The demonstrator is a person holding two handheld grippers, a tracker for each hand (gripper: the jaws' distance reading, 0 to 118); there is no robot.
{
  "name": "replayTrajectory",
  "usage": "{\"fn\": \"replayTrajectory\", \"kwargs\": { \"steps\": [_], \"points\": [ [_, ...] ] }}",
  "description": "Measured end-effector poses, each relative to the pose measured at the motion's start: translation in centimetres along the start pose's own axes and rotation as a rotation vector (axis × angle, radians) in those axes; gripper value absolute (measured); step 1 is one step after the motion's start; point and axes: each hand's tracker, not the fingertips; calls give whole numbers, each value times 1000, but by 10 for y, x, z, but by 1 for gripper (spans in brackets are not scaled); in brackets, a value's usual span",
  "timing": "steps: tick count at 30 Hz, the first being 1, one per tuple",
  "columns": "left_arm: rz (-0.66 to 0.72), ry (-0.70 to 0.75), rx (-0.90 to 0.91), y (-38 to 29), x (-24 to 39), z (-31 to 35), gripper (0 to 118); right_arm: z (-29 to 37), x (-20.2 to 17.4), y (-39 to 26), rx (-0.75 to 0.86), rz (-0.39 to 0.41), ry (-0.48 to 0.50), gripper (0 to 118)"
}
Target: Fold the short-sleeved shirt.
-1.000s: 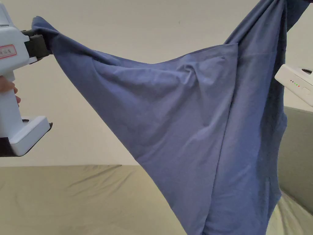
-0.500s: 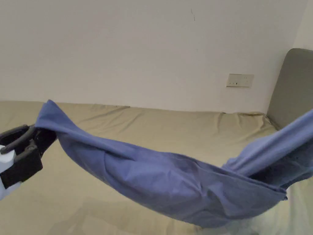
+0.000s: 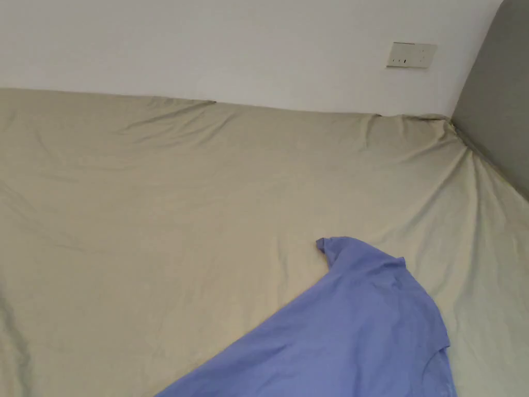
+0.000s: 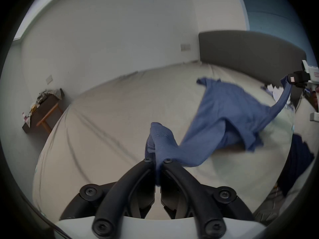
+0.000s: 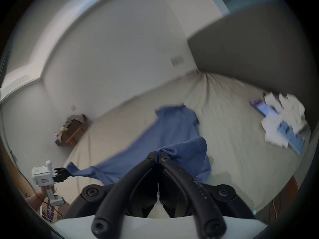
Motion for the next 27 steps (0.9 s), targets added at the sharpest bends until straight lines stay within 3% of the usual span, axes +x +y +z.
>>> {"fn": "replayTrajectory", "kwargs": {
  "steps": [5, 10, 11, 13, 14, 15, 17, 19, 22, 25, 27],
  "points": [
    [74, -9, -84, -42, 11, -12, 3, -45, 30, -31, -166, -26, -164, 1],
    [112, 7, -115, -50, 17, -26, 4, -59, 35, -41, -197, 8, -203, 2],
    [112, 13, -123, -49, 17, -27, 4, -56, 34, -42, -193, 32, -218, 8],
    [139, 18, -107, -42, 14, -18, 19, -46, 25, -36, -140, 98, -223, 42],
    [173, 47, -72, -34, 14, -5, 35, -38, 18, -29, -100, 143, -249, 66],
    [205, 75, -20, -26, 11, 9, 65, -24, 7, -19, -42, 201, -274, 86],
    [262, 124, 95, -9, 5, 41, 99, 1, -13, 0, 89, 319, -289, 90],
    [326, 194, 219, 8, 3, 75, 117, 30, -36, 21, 252, 428, -299, 90],
    [433, 226, 410, 23, 3, 115, 118, 67, -64, 44, 439, 493, -289, 90],
    [506, 198, 480, 28, 8, 138, 118, 88, -80, 52, 540, 462, -214, 90],
    [534, 184, 484, 27, 19, 147, 118, 96, -86, 51, 559, 433, -139, 77]
  ]
}}
